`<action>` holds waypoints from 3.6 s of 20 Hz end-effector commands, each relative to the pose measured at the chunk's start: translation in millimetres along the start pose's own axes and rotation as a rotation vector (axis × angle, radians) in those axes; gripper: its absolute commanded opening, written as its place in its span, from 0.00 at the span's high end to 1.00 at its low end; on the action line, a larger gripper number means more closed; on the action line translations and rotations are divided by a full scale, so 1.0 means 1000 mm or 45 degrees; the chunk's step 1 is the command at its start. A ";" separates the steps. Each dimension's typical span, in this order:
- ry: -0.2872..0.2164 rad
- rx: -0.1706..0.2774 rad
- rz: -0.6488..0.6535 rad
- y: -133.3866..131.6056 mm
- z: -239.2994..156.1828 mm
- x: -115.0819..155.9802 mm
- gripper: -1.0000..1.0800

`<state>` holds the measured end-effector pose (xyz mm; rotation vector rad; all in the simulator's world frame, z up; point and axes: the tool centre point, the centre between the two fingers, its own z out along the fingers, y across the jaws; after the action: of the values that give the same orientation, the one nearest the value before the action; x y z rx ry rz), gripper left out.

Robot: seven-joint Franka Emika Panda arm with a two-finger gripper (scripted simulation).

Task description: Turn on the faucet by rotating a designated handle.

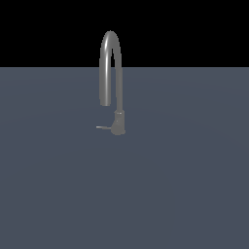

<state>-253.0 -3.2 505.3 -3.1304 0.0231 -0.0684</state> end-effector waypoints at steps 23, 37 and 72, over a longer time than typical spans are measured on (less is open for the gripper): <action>-0.027 -0.522 -0.569 -0.056 0.058 0.068 1.00; -0.047 -0.977 -1.068 -0.103 0.130 0.105 1.00; -0.063 -1.730 -1.881 -0.137 0.276 0.137 1.00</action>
<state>-103.6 134.4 242.3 -2.9830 -3.1878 0.0550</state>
